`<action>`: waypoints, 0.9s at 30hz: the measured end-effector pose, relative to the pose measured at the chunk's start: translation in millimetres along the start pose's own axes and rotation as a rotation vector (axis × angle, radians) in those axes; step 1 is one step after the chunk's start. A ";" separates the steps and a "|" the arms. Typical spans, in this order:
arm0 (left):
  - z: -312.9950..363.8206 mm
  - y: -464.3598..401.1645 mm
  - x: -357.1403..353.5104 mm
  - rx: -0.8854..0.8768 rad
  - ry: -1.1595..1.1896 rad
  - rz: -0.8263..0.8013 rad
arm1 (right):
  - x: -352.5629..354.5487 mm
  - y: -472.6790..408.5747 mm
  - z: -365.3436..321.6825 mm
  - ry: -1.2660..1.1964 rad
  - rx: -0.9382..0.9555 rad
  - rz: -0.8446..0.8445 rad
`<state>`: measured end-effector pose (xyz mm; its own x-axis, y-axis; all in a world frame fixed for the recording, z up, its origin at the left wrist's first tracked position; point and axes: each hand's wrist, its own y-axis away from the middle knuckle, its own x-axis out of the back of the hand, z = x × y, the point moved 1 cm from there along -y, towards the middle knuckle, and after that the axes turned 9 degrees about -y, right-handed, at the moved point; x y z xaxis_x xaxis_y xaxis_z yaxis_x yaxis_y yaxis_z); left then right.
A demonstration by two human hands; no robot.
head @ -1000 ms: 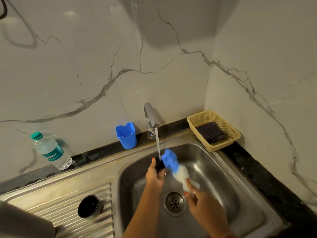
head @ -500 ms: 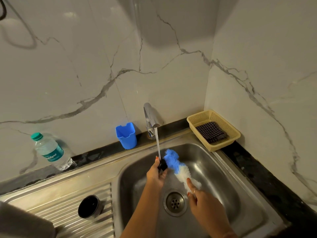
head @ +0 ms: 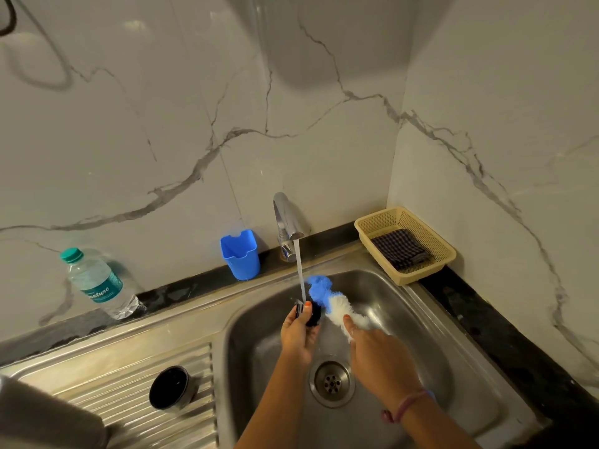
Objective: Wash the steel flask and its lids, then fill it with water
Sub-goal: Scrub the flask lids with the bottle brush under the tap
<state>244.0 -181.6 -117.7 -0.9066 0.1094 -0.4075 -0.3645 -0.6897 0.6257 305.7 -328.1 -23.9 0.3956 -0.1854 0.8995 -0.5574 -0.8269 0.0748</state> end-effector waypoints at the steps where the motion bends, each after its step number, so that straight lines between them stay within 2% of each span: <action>1: -0.3 0.5 0.6 -0.017 0.007 -0.003 | 1.7 -1.0 -0.7 0.011 0.014 -0.008; 5: 0.9 -4.9 8.8 -0.032 0.056 0.017 | 16.4 3.5 -4.8 0.060 0.118 -0.066; 11: -3.9 0.6 8.0 -0.020 0.091 -0.062 | 34.6 -14.4 -4.8 0.115 0.104 -0.093; 15: 0.2 -0.5 9.1 -0.013 0.131 -0.055 | 38.4 -8.6 -5.1 0.150 0.142 -0.115; 27: -5.1 -9.8 4.2 -0.063 0.000 -0.043 | 64.5 -11.6 -7.2 0.183 0.192 -0.166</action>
<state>244.8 -178.0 -128.9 -0.8905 0.1397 -0.4330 -0.3886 -0.7284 0.5643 332.5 -326.7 36.3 0.3225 0.0450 0.9455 -0.3412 -0.9262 0.1605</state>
